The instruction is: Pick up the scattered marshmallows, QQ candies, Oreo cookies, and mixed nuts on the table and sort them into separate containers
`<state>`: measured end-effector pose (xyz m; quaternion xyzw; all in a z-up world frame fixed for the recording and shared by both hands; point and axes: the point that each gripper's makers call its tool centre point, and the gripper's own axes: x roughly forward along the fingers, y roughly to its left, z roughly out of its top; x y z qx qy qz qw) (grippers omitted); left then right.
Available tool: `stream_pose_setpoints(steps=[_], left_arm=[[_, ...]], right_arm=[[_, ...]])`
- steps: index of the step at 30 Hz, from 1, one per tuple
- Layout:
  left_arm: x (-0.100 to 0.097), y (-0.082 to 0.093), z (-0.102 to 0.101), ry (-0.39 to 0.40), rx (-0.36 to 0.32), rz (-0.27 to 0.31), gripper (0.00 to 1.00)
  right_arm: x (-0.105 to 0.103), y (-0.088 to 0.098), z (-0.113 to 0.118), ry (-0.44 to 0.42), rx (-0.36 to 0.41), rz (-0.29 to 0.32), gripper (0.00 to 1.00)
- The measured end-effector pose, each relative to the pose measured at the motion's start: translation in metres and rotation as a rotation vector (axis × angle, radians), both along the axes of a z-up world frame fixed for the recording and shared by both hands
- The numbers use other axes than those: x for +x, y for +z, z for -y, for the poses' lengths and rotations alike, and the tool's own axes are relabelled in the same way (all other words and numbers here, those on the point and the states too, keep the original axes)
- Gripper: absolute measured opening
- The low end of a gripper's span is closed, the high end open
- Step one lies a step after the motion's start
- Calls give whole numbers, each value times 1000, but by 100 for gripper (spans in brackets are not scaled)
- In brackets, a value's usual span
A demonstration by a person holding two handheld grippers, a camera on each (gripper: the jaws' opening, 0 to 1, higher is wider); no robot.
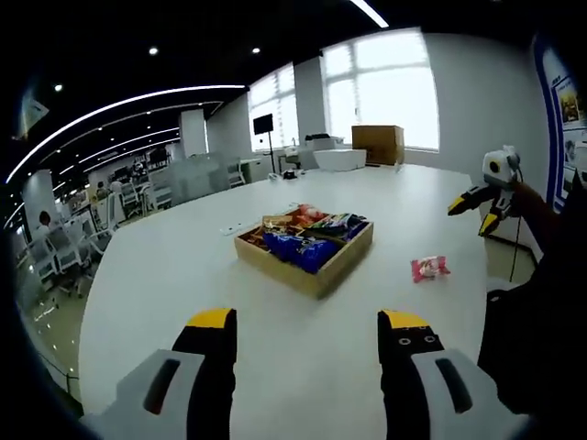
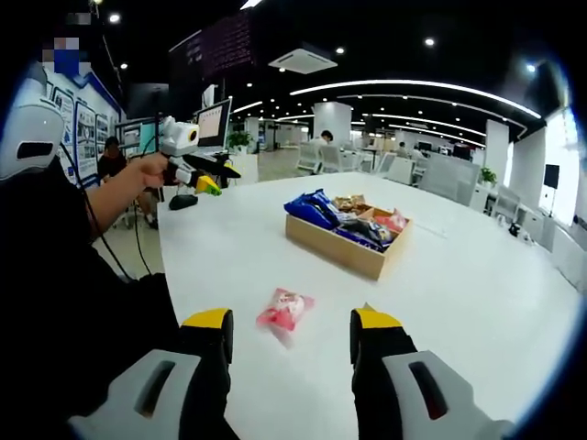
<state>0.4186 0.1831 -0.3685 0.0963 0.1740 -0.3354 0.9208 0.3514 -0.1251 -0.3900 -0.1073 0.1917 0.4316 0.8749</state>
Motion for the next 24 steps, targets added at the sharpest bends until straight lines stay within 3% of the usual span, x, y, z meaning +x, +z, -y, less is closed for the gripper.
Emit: stream_pose_setpoints(steps=[6, 12, 24], left_arm=[[-12, -13, -7, 19, 17, -15, 67], [-30, -19, -6, 34, -14, -22, 67], [-67, -10, 2, 23, -14, -5, 67]], right_arm=[[1, -4, 0, -6, 6, -16, 47], [2, -7, 1, -13, 14, -20, 47], [3, -7, -1, -13, 25, -18, 46]])
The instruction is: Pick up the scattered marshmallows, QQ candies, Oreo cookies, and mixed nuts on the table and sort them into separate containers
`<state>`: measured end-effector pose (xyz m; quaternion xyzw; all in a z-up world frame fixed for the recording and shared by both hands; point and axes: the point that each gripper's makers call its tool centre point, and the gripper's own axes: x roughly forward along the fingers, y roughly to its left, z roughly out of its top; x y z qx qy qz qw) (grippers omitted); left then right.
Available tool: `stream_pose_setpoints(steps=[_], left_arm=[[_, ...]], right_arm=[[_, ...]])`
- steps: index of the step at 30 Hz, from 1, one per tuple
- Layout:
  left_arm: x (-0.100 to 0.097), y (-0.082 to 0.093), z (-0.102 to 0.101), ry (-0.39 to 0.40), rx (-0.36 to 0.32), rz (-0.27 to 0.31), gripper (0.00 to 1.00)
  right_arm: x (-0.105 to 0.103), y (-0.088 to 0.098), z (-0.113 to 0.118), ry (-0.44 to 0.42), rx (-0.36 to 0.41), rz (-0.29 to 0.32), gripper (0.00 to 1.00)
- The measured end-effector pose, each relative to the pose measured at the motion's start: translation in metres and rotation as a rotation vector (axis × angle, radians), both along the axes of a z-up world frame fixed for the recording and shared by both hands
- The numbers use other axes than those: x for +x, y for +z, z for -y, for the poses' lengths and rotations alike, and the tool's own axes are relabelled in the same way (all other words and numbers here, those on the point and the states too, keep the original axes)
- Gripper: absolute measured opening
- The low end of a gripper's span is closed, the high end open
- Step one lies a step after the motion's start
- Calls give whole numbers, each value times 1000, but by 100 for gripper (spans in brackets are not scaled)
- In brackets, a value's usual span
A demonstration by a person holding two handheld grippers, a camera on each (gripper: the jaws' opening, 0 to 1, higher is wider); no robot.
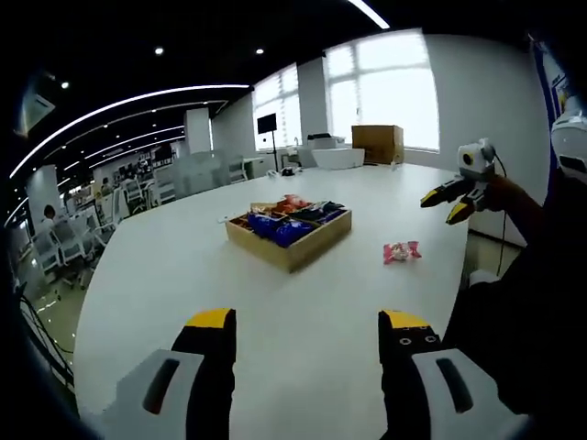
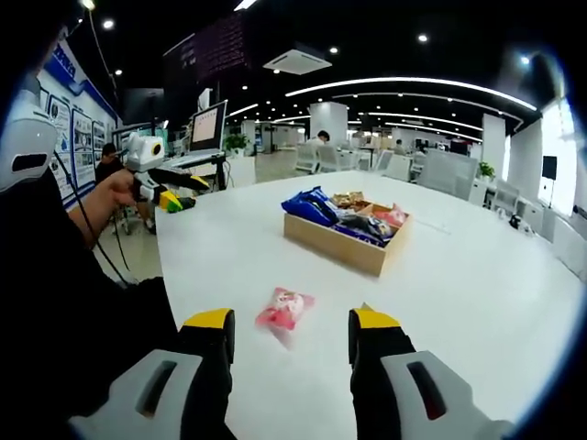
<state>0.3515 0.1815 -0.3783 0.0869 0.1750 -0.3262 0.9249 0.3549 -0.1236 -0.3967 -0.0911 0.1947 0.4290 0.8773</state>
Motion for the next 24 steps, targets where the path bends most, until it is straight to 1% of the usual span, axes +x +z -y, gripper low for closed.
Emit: stream_pose_setpoints(steps=[4, 6, 12, 13, 15, 17, 21, 24], left_arm=[[-6, 0, 1, 0, -30, -2, 67], [-10, 2, 2, 2, -45, -2, 67], [-33, -1, 7, -29, -73, -21, 64], [-34, -3, 7, -26, -74, -38, 63], [-33, -6, 3, -17, -65, -48, 63], [-33, -4, 0, -13, -64, -46, 63], [-33, -2, 1, -25, -62, -39, 63], [-33, -3, 3, -31, -65, -41, 63]], right_arm=[[2, 1, 1, -3, 8, 2, 44], [3, 0, 2, -9, 15, -7, 43], [3, 2, -3, 2, 17, -2, 43], [4, 3, -4, 5, 16, -1, 43], [4, 3, -6, 10, 12, 1, 43], [5, 2, -7, 9, 11, -5, 43], [4, 1, -7, 8, 14, -10, 43], [3, 2, -8, 12, 14, -5, 40]])
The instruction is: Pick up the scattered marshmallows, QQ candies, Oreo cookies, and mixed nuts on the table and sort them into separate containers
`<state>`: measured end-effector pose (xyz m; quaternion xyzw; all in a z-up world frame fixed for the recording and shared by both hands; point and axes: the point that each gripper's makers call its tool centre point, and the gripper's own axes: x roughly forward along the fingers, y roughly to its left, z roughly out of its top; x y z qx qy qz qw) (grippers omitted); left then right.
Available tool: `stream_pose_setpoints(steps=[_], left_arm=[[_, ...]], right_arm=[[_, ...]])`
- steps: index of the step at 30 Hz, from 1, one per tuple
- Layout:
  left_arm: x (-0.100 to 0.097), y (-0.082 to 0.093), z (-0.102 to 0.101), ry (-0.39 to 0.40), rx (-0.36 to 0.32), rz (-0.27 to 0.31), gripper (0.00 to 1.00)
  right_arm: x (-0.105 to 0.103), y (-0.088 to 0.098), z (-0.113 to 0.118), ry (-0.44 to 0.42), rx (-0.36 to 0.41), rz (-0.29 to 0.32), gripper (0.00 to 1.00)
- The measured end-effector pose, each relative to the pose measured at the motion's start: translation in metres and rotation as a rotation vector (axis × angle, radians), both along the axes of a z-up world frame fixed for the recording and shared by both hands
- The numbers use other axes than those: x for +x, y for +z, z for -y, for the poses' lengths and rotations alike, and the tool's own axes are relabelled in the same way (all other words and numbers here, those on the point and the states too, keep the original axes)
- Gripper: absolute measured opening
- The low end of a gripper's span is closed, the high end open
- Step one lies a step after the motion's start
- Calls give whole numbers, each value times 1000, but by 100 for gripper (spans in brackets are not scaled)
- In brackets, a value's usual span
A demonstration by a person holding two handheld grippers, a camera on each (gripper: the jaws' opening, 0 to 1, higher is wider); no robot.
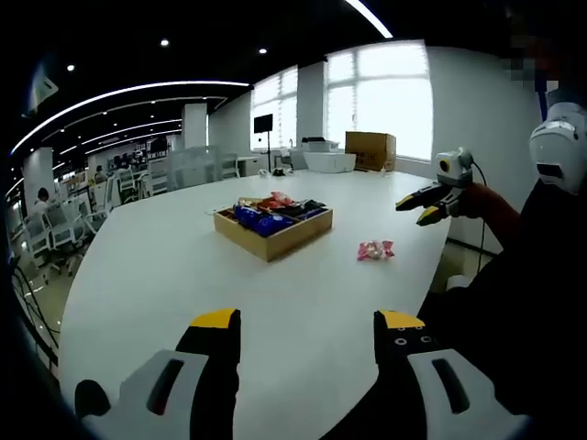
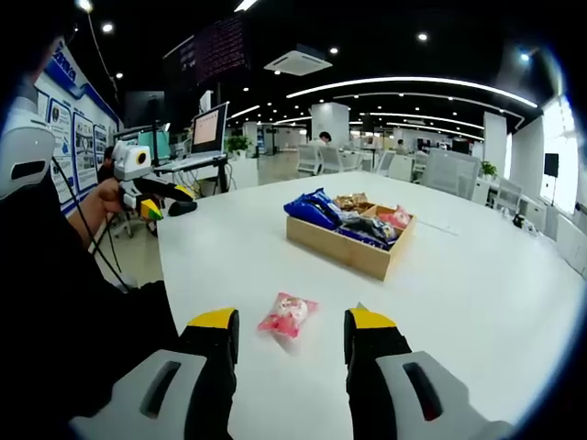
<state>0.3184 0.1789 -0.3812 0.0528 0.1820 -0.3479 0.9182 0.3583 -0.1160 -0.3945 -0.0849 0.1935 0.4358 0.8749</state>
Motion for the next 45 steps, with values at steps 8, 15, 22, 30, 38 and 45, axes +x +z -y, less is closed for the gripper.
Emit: stream_pose_setpoints(steps=[8, 15, 22, 30, 38, 45], left_arm=[[0, -3, 6, -23, -7, -10, 63], [-1, -3, 10, -36, -10, -12, 63], [-1, -6, 12, -44, -9, -21, 63], [-2, -9, 9, -36, -15, -30, 62], [-2, -14, 9, -36, -15, -38, 62], [-3, -16, 9, -33, -16, -43, 62]], right_arm=[[7, -7, -4, 10, -19, -15, 38], [13, -17, -11, 15, -32, -43, 41], [21, -26, -20, 23, -49, -71, 41], [22, -36, -31, 41, -61, -101, 44], [27, -44, -41, 42, -61, -120, 48], [25, -50, -54, 49, -53, -141, 48]])
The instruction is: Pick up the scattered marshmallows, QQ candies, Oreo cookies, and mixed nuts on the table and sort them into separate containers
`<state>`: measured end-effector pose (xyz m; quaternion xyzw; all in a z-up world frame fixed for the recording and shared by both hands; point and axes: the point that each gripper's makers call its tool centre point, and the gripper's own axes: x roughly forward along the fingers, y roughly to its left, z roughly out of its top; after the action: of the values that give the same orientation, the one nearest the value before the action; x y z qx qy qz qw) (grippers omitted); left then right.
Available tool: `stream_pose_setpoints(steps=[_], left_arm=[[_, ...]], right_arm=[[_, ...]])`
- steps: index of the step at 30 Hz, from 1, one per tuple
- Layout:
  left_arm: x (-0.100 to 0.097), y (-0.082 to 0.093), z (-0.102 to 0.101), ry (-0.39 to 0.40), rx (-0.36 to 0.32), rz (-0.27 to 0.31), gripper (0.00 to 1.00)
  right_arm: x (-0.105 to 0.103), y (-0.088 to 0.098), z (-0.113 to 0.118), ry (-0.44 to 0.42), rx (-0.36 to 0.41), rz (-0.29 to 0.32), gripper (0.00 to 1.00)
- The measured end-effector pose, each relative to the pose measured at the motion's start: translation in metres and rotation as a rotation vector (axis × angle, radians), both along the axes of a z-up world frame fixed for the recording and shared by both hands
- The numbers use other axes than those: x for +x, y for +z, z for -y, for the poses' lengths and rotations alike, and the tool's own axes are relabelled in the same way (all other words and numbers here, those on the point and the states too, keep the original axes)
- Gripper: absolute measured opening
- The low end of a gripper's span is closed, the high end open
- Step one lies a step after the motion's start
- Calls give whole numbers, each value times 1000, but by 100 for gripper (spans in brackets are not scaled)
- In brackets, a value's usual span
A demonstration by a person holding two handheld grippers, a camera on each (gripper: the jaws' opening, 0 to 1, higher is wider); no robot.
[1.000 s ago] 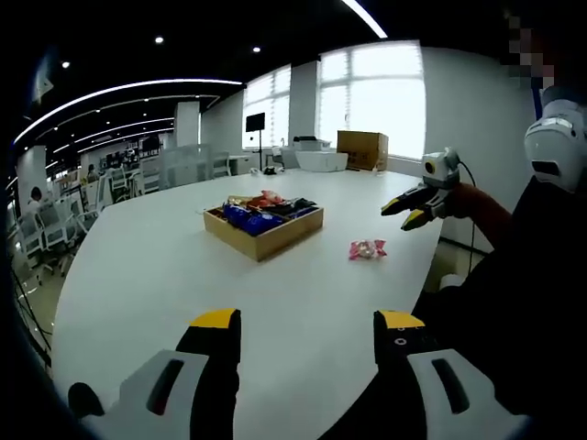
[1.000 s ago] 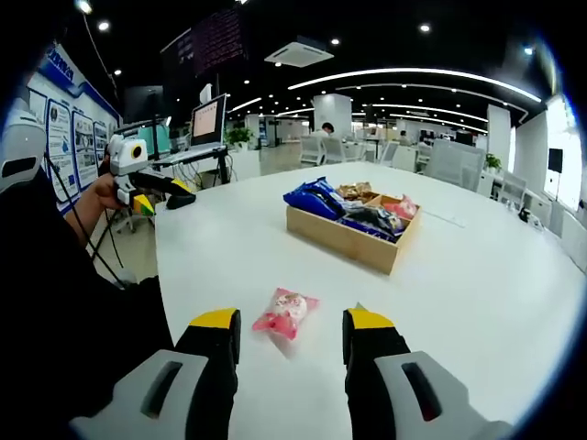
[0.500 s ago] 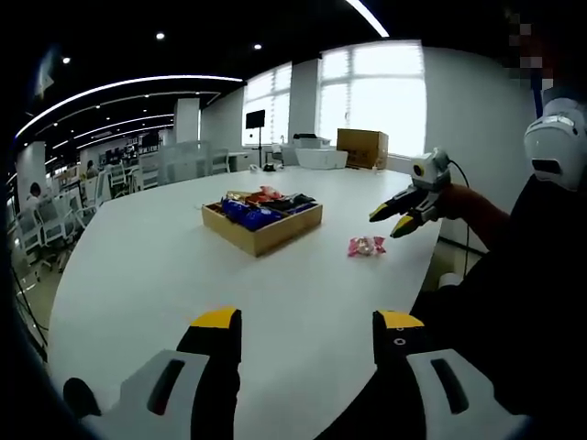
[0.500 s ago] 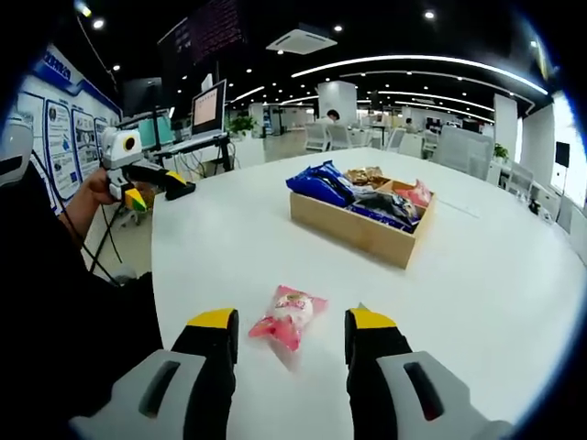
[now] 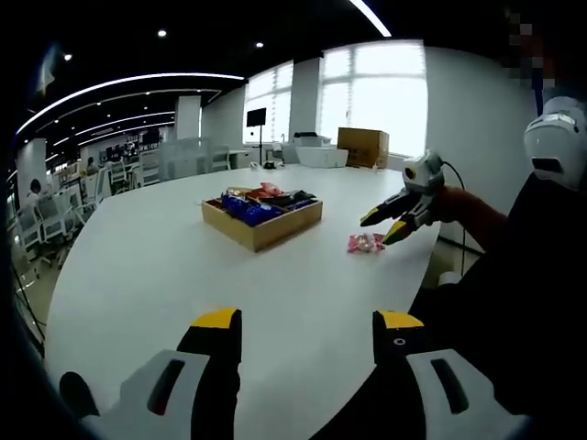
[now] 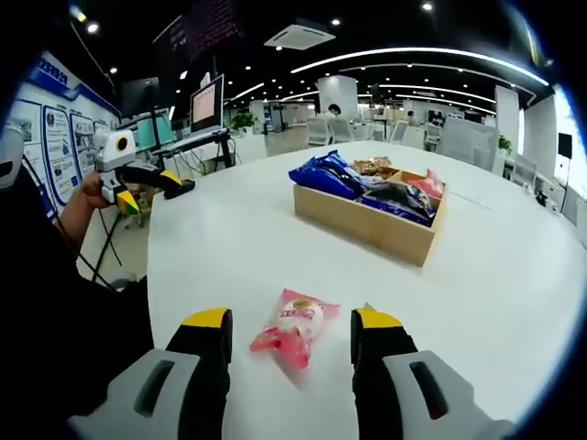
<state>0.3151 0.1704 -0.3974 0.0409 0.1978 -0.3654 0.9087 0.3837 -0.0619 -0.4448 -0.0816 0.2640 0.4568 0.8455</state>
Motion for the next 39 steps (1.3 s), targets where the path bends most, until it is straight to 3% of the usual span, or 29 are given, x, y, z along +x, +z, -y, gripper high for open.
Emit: stream_pose_setpoints(steps=[18, 26, 36, 39], left_arm=[[-2, -4, 1, 2, -6, -11, 62], [-2, -6, 1, 3, -8, -17, 61], [-2, -9, 0, 6, -9, -23, 61], [-1, -9, 1, 5, -10, -26, 61]], right_arm=[[5, -15, -14, -7, -39, -17, 42], [4, -23, -15, 6, -91, 3, 33], [-3, -23, -11, 21, -113, 32, 34], [-3, -23, -7, 15, -107, 27, 27]])
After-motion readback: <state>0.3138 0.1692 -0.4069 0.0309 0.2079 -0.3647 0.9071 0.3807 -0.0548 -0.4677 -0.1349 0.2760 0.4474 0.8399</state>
